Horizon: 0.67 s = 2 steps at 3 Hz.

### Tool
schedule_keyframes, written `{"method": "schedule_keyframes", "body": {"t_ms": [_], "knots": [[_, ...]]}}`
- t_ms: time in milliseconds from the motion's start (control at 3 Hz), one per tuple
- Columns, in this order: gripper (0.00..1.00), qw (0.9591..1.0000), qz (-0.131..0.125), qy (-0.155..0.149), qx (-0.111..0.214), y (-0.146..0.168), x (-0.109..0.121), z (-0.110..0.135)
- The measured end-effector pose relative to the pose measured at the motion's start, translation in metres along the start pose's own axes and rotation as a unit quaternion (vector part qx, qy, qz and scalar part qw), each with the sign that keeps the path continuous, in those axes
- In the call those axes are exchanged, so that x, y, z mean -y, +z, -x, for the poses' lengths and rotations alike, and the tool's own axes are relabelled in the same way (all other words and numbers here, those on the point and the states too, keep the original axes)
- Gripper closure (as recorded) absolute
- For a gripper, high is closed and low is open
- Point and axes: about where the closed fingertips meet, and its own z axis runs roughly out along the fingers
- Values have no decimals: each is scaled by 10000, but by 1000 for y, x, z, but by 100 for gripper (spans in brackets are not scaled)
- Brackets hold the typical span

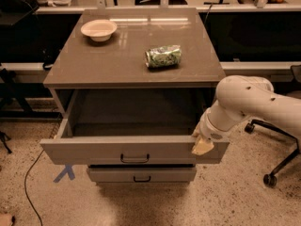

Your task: Open top drawer

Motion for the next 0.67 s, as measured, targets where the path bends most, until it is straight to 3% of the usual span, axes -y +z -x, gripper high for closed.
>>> {"method": "schedule_keyframes", "body": {"t_ms": [333,667], "knots": [[98,9997,-160,151,114,-6,-25,-7],[76,9997,-159,150,114,-6,-25,-7]]}}
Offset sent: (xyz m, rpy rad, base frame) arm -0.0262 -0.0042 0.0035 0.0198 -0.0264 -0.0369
